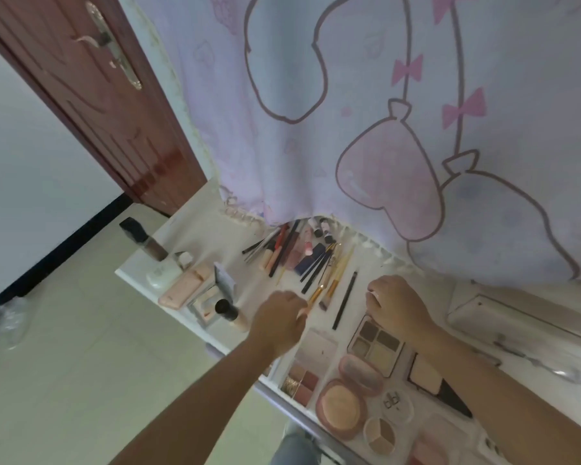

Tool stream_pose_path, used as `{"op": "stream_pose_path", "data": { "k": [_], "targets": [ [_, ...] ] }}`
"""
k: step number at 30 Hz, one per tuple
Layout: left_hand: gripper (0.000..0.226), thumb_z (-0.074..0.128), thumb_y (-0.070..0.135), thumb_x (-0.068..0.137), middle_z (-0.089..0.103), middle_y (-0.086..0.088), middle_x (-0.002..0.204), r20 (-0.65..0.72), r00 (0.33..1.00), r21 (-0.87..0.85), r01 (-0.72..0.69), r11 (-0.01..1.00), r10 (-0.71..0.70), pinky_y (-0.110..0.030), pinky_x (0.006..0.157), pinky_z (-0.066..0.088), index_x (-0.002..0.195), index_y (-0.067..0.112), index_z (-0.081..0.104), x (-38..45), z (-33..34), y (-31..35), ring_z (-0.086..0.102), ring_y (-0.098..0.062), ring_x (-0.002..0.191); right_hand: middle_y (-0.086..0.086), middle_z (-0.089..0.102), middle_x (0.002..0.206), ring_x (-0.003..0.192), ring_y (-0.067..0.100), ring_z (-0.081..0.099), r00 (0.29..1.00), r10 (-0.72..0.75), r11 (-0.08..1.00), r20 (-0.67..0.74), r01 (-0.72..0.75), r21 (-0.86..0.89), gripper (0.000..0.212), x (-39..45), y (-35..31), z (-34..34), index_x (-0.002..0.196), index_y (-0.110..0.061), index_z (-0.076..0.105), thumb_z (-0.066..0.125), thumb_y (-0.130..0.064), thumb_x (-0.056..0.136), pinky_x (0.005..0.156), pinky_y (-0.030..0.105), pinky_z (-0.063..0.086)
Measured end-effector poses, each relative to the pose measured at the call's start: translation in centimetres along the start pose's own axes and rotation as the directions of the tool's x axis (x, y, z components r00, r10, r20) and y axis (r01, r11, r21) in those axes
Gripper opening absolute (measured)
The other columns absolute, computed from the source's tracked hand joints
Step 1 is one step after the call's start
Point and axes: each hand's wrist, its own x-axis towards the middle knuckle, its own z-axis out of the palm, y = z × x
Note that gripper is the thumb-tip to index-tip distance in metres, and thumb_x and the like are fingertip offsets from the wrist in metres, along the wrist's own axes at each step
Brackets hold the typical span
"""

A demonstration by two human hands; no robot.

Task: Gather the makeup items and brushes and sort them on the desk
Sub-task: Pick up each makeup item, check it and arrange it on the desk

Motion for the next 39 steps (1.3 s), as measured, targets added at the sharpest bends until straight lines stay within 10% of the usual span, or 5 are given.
{"op": "stream_pose_path", "data": {
  "k": [7, 12, 18, 30, 39],
  "targets": [
    [0.02, 0.066, 0.018, 0.06, 0.071, -0.002, 0.08, -0.263, 0.956, 0.266, -0.061, 0.962, 0.133, -0.031, 0.06, 0.056, 0.078, 0.014, 0.072, 1.2, -5.5, -6.0, 0.068, -0.024, 0.074, 0.001, 0.048, 0.065, 0.076, 0.021, 0.047, 1.0, -0.012, 0.998, 0.014, 0.011, 0.065, 0.024, 3.1, -4.8, 2.0, 0.079, -0.003, 0.058, 0.04, -0.015, 0.092, 0.063, 0.028, 0.037],
    [0.037, 0.087, 0.025, 0.039, 0.07, -0.004, 0.07, -0.19, 0.965, 0.354, -0.104, 0.929, 0.181, -0.028, 0.048, 0.054, 0.071, 0.014, 0.073, 5.5, -7.5, -11.6, 0.069, -0.023, 0.061, 0.001, 0.05, 0.077, 0.085, 0.023, 0.049, 0.987, 0.143, 0.99, -0.071, -0.143, 0.012, 0.024, 6.5, -7.4, 2.6, 0.085, -0.008, 0.056, 0.036, -0.02, 0.094, 0.066, 0.025, 0.032],
    [0.039, 0.041, 0.023, 0.094, 0.041, -0.008, 0.138, 0.133, 0.953, 0.315, -0.3, 0.9, 0.271, -0.033, 0.104, 0.033, 0.131, 0.012, 0.043, 9.2, -8.2, -14.9, 0.037, -0.026, 0.129, 0.015, 0.061, 0.106, 0.102, 0.031, 0.055, 0.82, 0.572, 0.82, -0.001, -0.572, 0.008, 0.03, 8.2, -10.5, 4.9, 0.109, -0.003, 0.055, 0.042, -0.024, 0.093, 0.081, 0.036, 0.046],
    [0.04, 0.038, 0.026, 0.096, 0.038, -0.002, 0.139, 0.268, 0.864, 0.111, -0.468, 0.877, 0.427, -0.026, 0.104, 0.032, 0.134, 0.015, 0.038, 11.1, -8.0, -17.9, 0.034, -0.017, 0.128, 0.014, 0.058, 0.091, 0.077, 0.026, 0.052, 0.526, 0.85, 0.513, 0.007, -0.833, 0.208, 0.017, 10.6, -13.2, 6.5, 0.103, 0.001, 0.048, 0.04, -0.01, 0.093, 0.064, 0.028, 0.038],
    [0.047, 0.048, 0.026, 0.093, 0.042, -0.004, 0.137, 0.135, 0.845, -0.164, -0.496, 0.852, 0.518, -0.021, 0.102, 0.026, 0.136, 0.012, 0.035, 12.6, -12.1, -12.8, 0.036, -0.018, 0.127, -0.001, 0.04, 0.061, 0.051, 0.007, 0.037, 0.794, 0.594, 0.72, -0.129, -0.453, 0.527, 0.019, 7.6, -15.5, -3.5, 0.088, -0.006, 0.047, 0.031, -0.009, 0.098, 0.051, 0.013, 0.036]
  ]
}}
